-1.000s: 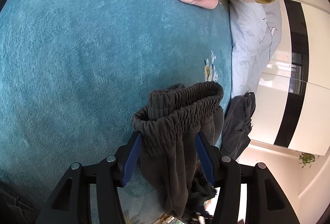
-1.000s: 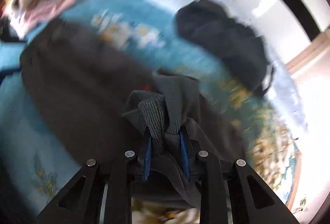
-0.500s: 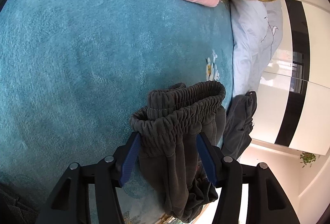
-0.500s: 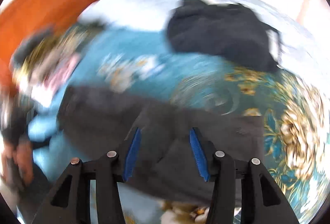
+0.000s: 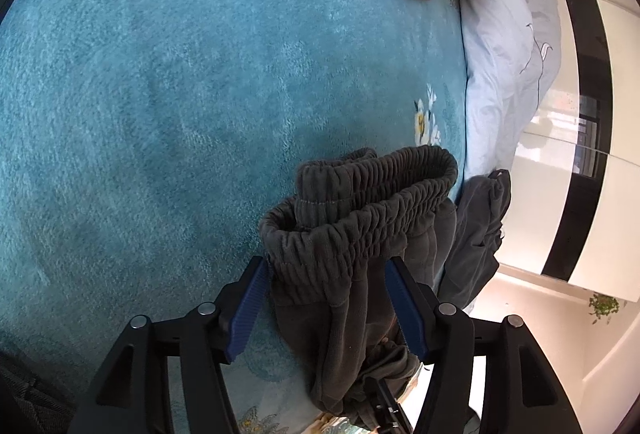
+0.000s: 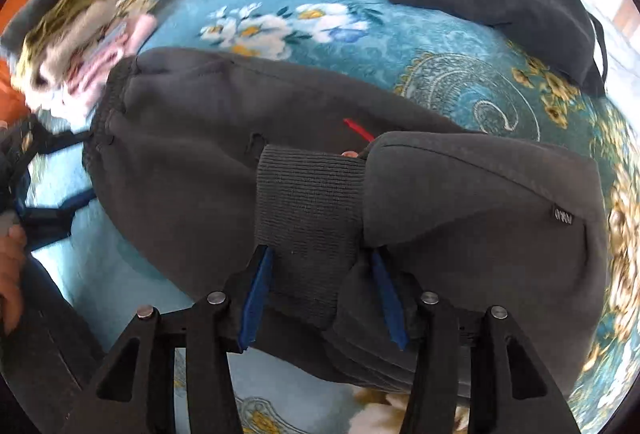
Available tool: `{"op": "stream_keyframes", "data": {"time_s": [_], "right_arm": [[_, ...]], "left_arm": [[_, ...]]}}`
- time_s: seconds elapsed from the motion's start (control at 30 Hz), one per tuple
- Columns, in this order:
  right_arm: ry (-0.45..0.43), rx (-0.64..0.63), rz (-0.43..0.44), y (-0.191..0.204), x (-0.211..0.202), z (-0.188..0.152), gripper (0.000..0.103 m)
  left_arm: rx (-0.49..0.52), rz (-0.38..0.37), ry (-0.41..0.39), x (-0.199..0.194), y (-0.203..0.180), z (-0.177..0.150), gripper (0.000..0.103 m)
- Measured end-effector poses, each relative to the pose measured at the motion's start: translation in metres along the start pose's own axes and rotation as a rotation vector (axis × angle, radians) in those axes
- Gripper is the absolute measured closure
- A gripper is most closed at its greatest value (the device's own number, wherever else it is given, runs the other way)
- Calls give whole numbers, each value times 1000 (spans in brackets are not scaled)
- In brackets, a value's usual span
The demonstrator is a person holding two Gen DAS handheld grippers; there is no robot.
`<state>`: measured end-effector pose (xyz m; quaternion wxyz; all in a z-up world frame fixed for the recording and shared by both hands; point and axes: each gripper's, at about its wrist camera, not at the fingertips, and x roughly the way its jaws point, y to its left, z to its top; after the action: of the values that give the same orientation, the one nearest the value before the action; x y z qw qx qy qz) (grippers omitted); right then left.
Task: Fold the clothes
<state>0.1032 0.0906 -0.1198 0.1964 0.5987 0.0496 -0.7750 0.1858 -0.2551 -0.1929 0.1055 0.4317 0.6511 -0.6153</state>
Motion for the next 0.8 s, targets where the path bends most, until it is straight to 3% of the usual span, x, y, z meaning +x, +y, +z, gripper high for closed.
{"op": "stream_keyframes", "data": {"time_s": [0.1,0.23,0.4,0.47,0.57,0.67,0.8], "right_arm": [[-51,68,71,-15,-25,4,50],[-132,166,54,-43,-60,-3,50],[-71,317,79,-78,-55,-25,50],[-50,381,92,-92,-49,-36,50],[-33,454,118,-109,-42,-48,49],[-52,465,158,-117,-45,-50,50],[-77,464,155,-130,-49,-48,49]], "left_arm": [[13,25,4,4,-1,1,39],[41,62,-14,10,-4,3,39],[105,90,-47,11,-11,2,43],[158,106,-69,10,-18,-1,54],[256,107,-112,2,-32,-9,64],[365,93,-169,-12,-50,-24,66],[595,70,-265,-32,-103,-73,67]]}}
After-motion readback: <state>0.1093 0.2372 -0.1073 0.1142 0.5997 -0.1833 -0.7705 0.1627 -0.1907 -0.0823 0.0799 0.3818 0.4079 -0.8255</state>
